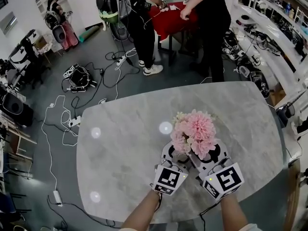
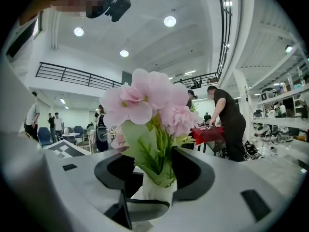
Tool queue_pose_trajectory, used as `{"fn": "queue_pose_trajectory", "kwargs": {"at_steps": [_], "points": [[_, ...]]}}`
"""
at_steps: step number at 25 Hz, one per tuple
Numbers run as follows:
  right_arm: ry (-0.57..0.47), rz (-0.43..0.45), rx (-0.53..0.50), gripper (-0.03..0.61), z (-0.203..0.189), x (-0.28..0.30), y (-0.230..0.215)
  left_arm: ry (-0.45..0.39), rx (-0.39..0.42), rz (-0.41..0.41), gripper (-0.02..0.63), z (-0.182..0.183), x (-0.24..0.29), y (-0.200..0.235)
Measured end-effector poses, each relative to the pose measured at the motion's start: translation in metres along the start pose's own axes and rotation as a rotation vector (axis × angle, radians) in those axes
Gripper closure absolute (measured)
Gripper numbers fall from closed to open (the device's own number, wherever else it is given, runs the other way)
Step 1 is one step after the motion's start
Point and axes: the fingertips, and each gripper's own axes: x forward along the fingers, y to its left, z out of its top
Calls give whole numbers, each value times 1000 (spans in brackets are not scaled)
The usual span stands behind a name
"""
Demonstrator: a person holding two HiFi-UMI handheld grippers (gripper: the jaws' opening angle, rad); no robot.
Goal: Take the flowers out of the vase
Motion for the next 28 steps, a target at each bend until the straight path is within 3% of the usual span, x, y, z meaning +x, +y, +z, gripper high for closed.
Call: {"fn": "queue_pose_trajectory", "kwargs": {"at_steps": [2,3,15,28], "points": [[-15,-46,16,470,4,-6,-11,3,6,3,322,1,3,-2],[-19,-57,23,486,5,-8,-16,5,11,4,322,1,4,-4],[-63,-57,-3,517,24,-19,-15,0,-4,35,322,0,5,-5],[-108,-69,-40,517,69,-22,-10,14,-7,42,322,-4,3,0]]}}
